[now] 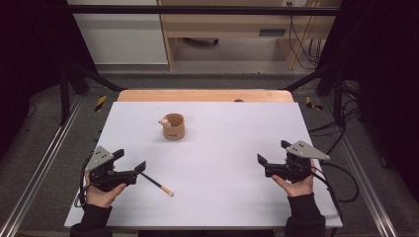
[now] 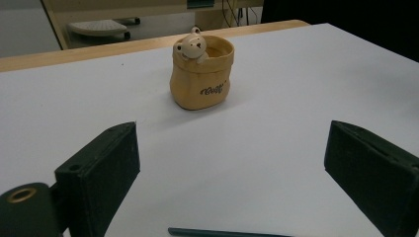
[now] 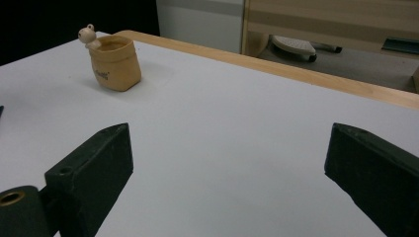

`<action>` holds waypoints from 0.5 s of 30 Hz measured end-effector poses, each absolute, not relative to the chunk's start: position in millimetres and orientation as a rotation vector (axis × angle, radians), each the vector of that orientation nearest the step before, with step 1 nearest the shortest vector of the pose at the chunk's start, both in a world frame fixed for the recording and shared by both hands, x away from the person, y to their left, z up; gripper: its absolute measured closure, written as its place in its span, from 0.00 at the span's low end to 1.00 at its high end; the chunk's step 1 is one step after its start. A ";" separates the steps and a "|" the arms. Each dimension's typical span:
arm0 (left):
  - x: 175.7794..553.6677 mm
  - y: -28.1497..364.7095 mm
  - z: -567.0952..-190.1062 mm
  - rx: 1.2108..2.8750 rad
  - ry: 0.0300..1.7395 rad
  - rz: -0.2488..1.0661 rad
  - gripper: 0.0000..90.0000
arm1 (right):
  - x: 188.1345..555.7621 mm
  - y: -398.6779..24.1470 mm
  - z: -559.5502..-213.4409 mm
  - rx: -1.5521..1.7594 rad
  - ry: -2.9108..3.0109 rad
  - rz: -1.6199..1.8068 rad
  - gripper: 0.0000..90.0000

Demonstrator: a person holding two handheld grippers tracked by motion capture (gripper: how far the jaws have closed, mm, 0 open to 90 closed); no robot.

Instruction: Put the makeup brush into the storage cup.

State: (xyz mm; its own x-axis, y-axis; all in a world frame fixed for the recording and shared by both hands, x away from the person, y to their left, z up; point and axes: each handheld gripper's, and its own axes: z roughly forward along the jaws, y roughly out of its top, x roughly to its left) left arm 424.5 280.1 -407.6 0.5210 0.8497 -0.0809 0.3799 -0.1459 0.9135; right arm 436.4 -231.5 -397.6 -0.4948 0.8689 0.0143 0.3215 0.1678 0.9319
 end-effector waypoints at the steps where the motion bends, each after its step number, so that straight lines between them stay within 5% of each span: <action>1: 424.7 279.3 -407.9 1.747 1.035 0.579 0.07 | 436.4 -231.5 -397.6 1.122 1.909 1.318 0.05; 15: 427.1 275.5 -412.0 1.828 1.003 0.565 0.07 | 435.5 -230.7 -397.7 1.115 1.919 1.307 0.06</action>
State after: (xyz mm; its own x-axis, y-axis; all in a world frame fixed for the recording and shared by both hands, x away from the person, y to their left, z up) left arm 427.1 275.5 -412.0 0.5583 0.8286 -0.0417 0.3940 -0.2206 0.8922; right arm 435.5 -230.7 -397.7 -0.4989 0.8666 0.0056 0.3226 0.1798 0.9293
